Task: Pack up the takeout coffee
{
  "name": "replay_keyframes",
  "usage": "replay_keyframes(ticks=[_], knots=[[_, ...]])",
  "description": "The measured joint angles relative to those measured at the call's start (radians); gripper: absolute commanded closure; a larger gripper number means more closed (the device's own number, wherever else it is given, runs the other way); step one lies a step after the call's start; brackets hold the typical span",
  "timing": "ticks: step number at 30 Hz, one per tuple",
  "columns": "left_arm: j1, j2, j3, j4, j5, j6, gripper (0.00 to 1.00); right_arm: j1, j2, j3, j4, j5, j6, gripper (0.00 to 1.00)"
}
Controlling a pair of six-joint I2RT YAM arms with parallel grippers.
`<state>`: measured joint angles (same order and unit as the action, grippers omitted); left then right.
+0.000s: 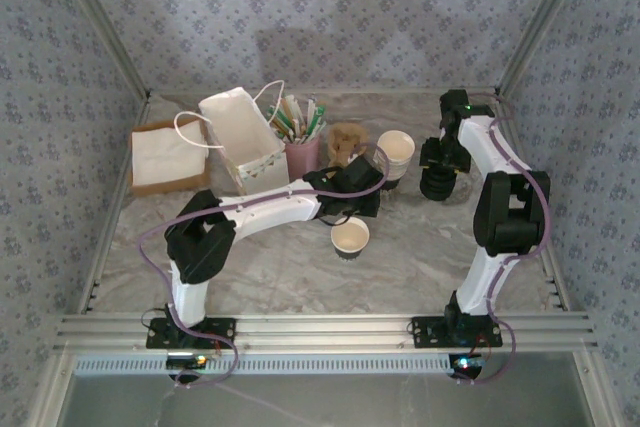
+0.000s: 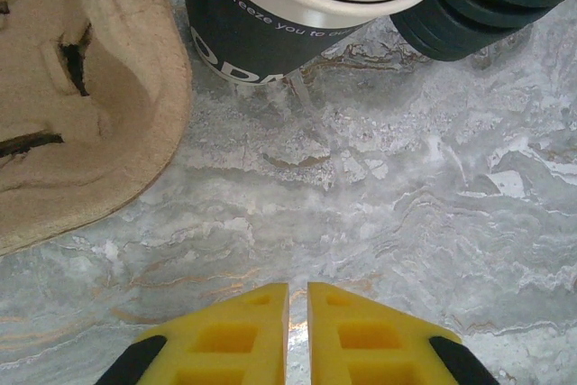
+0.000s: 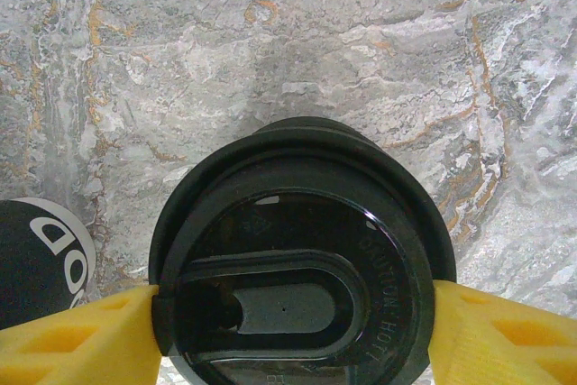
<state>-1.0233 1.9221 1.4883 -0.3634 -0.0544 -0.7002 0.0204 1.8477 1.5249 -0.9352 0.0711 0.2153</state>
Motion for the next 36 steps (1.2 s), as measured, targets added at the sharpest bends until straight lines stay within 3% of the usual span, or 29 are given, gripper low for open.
replay_keyframes(ticks=[23, 30, 36], knots=[[0.000, -0.012, -0.020, 0.010, 0.001, -0.001, 0.86, 0.000, -0.090, -0.002, -0.021, 0.000, 0.000, 0.27], [0.000, -0.082, -0.074, 0.029, 0.000, -0.001, 0.80, 0.005, -0.198, -0.010, -0.029, 0.004, 0.001, 0.28], [0.000, -0.183, -0.121, 0.059, 0.000, 0.000, 0.64, 0.037, -0.323, -0.050, -0.035, -0.004, 0.002, 0.28]])
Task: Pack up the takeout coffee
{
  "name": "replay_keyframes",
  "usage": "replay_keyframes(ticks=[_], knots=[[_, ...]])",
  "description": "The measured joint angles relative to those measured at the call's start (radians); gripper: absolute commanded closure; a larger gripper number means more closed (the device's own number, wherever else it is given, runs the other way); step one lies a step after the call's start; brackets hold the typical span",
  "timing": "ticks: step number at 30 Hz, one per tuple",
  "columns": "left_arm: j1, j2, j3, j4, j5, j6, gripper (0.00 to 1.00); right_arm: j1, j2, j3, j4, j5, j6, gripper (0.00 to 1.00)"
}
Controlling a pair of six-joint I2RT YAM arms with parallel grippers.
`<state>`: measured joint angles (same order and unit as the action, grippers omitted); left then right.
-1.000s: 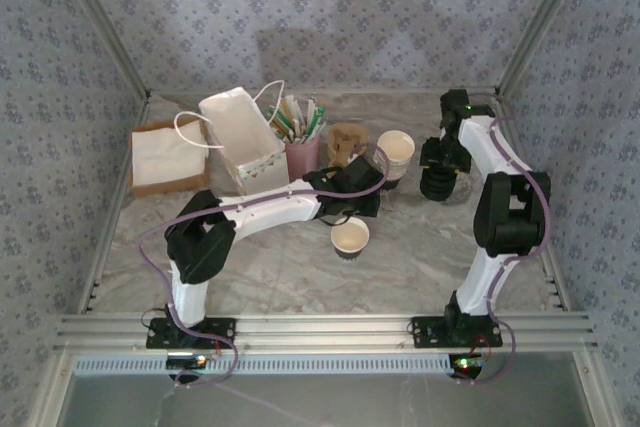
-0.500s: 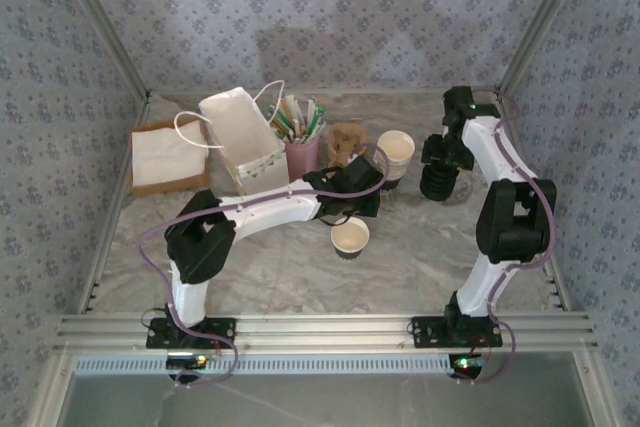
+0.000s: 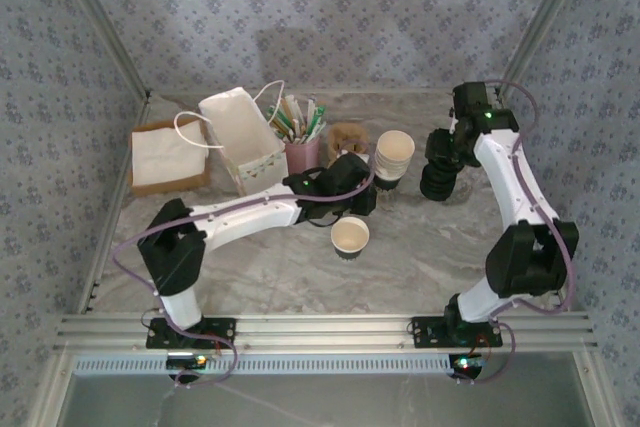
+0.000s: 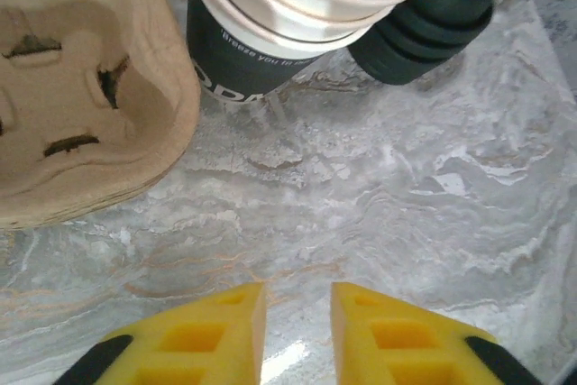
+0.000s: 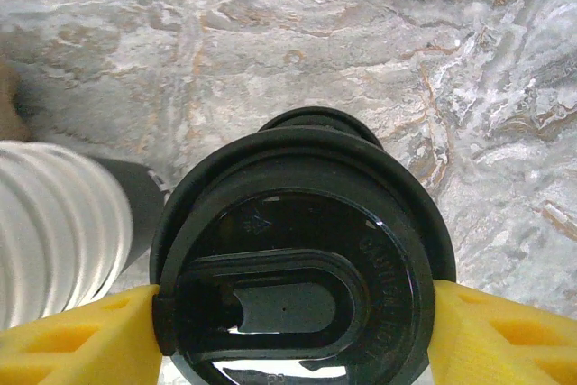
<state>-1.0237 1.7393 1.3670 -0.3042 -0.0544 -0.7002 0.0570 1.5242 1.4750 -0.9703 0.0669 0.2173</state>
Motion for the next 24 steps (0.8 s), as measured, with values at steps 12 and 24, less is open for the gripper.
replay_keyframes(ticks=[12, 24], knots=[[-0.013, -0.289, -0.143, 0.009, -0.022, -0.008, 0.12, 0.106, -0.278, -0.048, -0.072, -0.039, 0.019, 0.28], [-0.024, -0.673, -0.319, -0.097, -0.049, -0.015, 0.01, 0.361, -0.463, -0.100, -0.161, -0.060, 0.086, 0.29]])
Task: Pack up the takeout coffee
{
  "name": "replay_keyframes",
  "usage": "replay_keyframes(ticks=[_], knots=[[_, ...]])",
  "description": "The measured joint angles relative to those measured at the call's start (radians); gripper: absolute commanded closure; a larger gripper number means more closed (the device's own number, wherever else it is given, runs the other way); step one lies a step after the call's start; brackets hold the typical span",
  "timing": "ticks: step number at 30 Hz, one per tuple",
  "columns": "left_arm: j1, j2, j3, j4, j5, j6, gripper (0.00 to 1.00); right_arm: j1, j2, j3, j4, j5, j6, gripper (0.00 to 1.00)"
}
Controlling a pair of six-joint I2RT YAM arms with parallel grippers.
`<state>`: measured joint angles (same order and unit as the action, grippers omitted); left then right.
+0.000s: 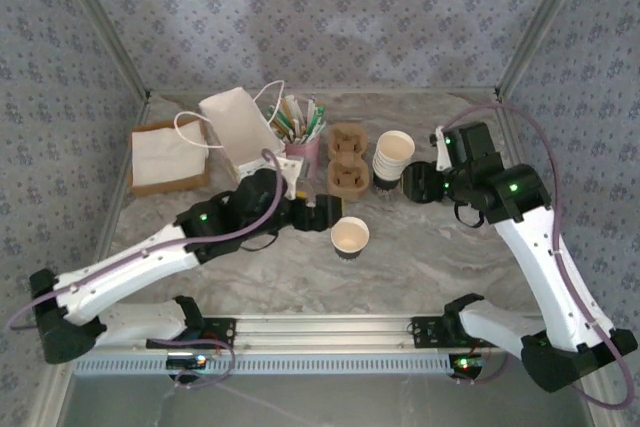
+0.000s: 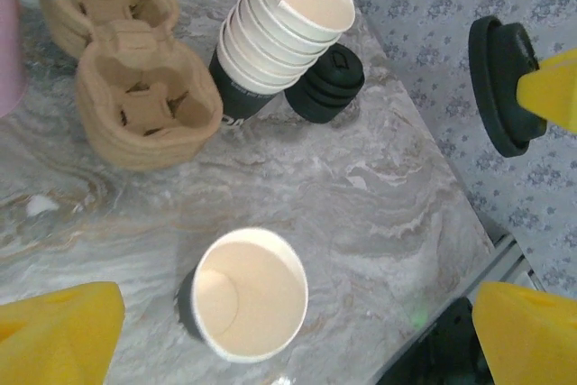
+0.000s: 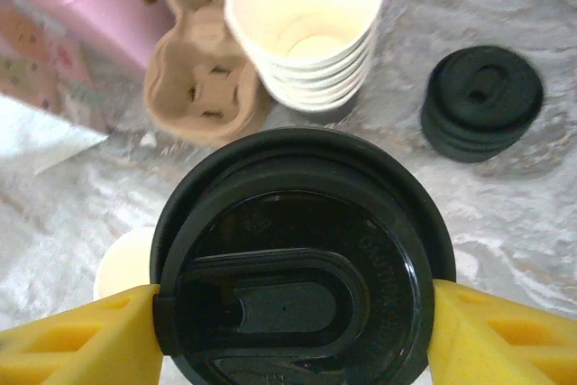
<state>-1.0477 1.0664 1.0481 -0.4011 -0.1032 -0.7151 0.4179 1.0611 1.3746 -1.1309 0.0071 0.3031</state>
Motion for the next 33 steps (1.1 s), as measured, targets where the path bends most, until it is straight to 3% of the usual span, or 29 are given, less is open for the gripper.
replay_keyframes(ticks=[8, 16, 25, 33], knots=[[0.000, -0.179, -0.128, -0.079, -0.025, -0.003, 0.01, 0.219, -0.007, -0.089, 0.011, 0.004, 0.076, 0.29], [0.000, -0.217, -0.280, -0.075, -0.033, -0.047, 0.00, 0.376, 0.107, -0.117, 0.081, 0.006, 0.122, 0.29], [0.000, -0.243, -0.338, -0.068, -0.084, -0.076, 0.01, 0.474, 0.303, -0.105, 0.112, 0.067, 0.127, 0.29], [0.000, -0.235, -0.373, -0.035, -0.108, -0.066, 0.01, 0.486, 0.334, -0.094, 0.111, 0.118, 0.139, 0.28]])
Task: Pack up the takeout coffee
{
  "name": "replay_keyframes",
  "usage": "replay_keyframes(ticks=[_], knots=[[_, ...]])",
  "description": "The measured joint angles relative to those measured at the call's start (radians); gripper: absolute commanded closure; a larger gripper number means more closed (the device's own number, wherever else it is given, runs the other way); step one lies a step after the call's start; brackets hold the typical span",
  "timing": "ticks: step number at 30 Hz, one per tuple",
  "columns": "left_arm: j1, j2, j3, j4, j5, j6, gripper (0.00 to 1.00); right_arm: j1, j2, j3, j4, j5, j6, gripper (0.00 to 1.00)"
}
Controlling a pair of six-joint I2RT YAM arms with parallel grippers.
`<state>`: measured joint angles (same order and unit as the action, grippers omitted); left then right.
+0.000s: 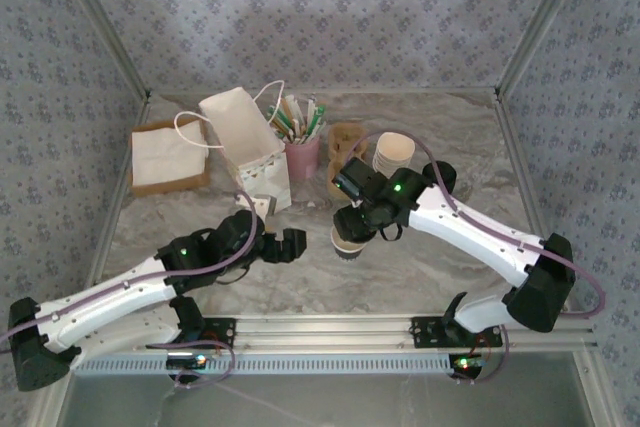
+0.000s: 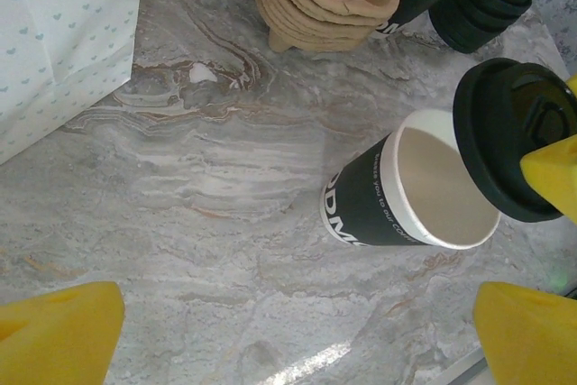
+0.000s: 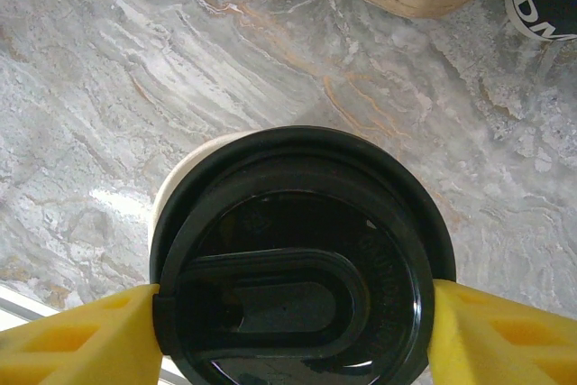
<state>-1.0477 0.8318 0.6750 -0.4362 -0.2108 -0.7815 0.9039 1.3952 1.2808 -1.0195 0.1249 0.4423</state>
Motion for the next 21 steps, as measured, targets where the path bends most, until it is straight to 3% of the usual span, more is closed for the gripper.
replay_keyframes(ticks=[21], knots=[[0.000, 0.001, -0.059, 0.101, 0.001, 0.014, 0.00, 0.008, 0.030, -0.059, 0.068, -0.042, 0.023, 0.27]])
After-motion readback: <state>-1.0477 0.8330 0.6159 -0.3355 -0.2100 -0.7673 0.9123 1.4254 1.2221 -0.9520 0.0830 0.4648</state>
